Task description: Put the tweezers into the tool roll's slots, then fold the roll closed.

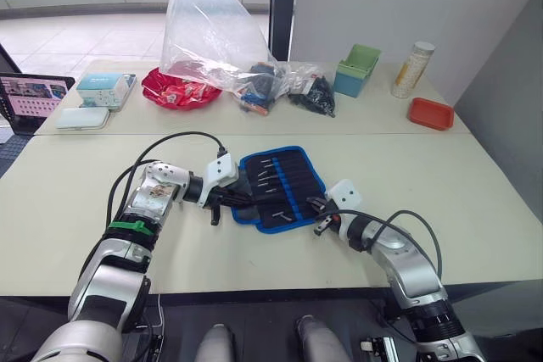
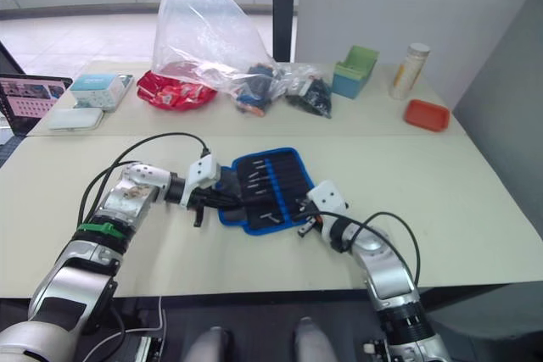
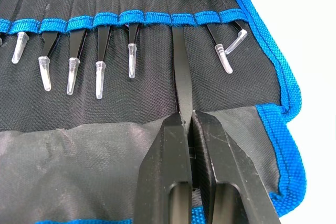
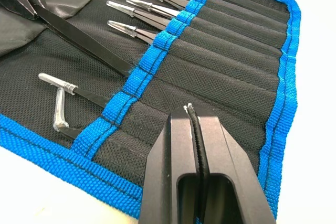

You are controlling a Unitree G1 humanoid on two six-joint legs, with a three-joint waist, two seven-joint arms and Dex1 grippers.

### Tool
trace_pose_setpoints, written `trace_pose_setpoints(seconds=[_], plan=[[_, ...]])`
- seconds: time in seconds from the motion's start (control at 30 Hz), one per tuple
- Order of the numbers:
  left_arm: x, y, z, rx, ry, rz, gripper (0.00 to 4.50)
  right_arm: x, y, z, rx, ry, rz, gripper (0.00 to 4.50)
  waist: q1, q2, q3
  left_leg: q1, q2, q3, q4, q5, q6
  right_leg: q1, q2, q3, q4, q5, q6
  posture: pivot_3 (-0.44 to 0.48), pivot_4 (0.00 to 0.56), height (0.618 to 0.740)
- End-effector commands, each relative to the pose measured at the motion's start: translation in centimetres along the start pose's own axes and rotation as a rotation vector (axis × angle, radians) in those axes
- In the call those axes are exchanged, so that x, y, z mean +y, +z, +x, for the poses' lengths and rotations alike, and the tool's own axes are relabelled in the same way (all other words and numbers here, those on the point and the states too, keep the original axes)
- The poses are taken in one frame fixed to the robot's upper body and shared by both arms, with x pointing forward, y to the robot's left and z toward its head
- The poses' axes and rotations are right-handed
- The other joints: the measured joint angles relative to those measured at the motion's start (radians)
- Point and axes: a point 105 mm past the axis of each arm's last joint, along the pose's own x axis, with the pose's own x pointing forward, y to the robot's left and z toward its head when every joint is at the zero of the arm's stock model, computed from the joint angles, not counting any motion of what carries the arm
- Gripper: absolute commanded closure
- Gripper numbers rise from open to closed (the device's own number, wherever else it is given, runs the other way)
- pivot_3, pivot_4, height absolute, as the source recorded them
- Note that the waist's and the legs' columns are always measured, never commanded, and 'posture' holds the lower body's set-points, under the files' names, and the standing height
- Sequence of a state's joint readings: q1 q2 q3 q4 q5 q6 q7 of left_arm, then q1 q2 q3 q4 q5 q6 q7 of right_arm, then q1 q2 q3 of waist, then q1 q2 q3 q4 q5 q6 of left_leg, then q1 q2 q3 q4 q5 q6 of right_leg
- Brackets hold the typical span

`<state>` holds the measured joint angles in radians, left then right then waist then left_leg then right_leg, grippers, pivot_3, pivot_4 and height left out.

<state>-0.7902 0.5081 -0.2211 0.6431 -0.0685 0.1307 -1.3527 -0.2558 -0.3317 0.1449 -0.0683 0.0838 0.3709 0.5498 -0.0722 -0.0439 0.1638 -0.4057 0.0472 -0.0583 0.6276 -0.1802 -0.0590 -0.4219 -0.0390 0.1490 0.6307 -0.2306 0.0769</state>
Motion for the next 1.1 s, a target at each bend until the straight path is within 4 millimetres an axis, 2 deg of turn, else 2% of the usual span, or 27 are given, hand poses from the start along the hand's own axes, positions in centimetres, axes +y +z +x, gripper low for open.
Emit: trace_pose_setpoints(seconds=[0.03,0.17,0.43,0.73,0.83,1.1], plan=[[1.3,1.1,-1.1,0.013,0.063,0.045,4.48,0.4,-1.4,0.0,0.049,0.014,0.025,4.5,0.0,0.0,0.0,0.0,0.0,0.0,0.0,0.0,0.0,0.0,0.0,0.0,0.0,0.0,0.0,0.0,0.15,0.733],[1.2,0.5,-2.1,0.051,0.063,0.06,4.48,0.3,-1.6,-0.2,0.052,0.011,0.026,4.5,-0.002,0.0,0.0,0.0,0.0,0.0,0.0,0.0,0.0,0.0,0.0,0.0,0.0,0.0,0.0,0.0,0.15,0.733],[1.3,1.1,-2.5,0.013,0.081,0.046,4.48,0.5,-1.8,-0.3,0.06,0.013,0.031,4.5,0.001,0.0,0.0,0.0,0.0,0.0,0.0,0.0,0.0,0.0,0.0,0.0,0.0,0.0,0.0,0.0,0.15,0.733],[1.1,1.9,-0.7,-0.009,0.058,0.062,4.48,0.5,-1.7,-0.2,0.06,0.02,0.03,4.5,0.001,0.0,0.0,0.0,0.0,0.0,0.0,0.0,0.0,0.0,0.0,0.0,0.0,0.0,0.0,0.0,0.15,0.733],[1.2,1.9,0.1,-0.001,0.06,0.066,4.48,0.6,-1.8,-0.2,0.062,0.02,0.032,4.5,0.002,0.0,0.0,0.0,0.0,0.0,0.0,0.0,0.0,0.0,0.0,0.0,0.0,0.0,0.0,0.0,0.15,0.733],[0.4,3.4,2.8,-0.033,-0.009,0.09,4.48,0.7,-1.8,-0.2,0.061,0.021,0.034,4.5,0.002,0.0,0.0,0.0,0.0,0.0,0.0,0.0,0.0,0.0,0.0,0.0,0.0,0.0,0.0,0.0,0.15,0.733]])
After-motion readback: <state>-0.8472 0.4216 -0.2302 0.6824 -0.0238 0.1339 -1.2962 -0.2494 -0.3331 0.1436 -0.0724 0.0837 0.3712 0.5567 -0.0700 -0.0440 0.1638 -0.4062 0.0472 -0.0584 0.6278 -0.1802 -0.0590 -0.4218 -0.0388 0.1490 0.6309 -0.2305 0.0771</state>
